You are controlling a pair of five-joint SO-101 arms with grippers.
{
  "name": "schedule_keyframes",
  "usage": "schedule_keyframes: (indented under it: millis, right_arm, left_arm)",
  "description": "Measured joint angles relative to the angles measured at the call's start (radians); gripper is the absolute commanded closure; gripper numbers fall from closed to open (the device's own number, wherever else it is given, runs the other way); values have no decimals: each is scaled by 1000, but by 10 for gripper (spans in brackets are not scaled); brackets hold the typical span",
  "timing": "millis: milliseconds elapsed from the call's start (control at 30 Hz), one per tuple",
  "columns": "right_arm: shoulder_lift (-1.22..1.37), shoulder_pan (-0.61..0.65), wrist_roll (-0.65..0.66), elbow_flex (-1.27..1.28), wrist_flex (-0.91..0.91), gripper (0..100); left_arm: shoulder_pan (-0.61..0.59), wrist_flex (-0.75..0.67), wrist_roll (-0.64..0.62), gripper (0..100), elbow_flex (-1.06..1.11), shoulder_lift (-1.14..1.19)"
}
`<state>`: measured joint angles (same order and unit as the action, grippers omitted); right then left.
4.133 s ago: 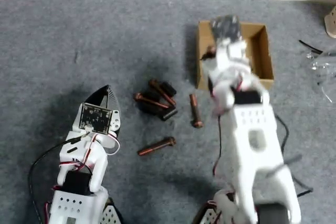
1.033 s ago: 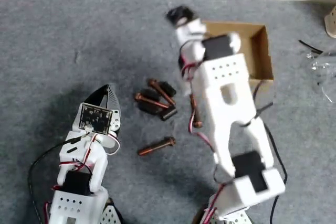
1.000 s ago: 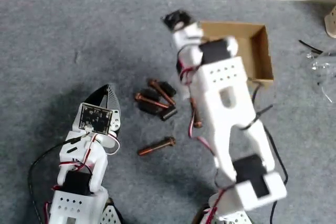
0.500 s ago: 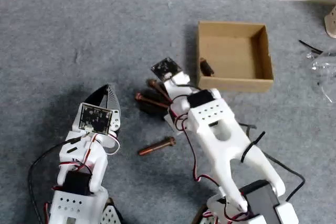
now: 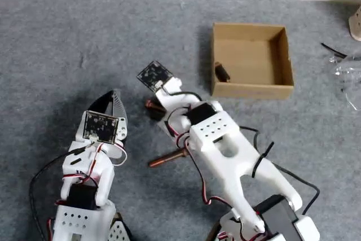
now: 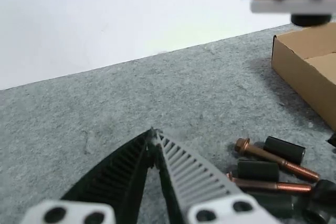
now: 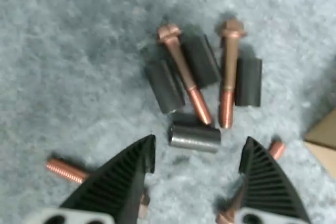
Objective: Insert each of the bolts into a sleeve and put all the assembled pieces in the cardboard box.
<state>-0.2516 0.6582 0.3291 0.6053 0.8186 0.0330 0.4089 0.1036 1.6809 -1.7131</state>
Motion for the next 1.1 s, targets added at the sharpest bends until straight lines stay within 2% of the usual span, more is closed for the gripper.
schedule_keyframes:
  millis: [200,400,633,800,1100]
  right_arm:
    - [15,2,89,-2,-21,764]
    - [181,3,112,-52,-21,764]
    - [287,3,292,-95,-21,764]
    - [316,-48,377,-103,-18,764]
    - [446,-121,405,-196,-17,764]
  left_arm:
    - [-5,0,0,993,0,0]
    - [-5,0,0,993,0,0]
    - [-5,0,0,993,0,0]
    - [-5,0,0,993,0,0]
    - [-5,0,0,993,0,0]
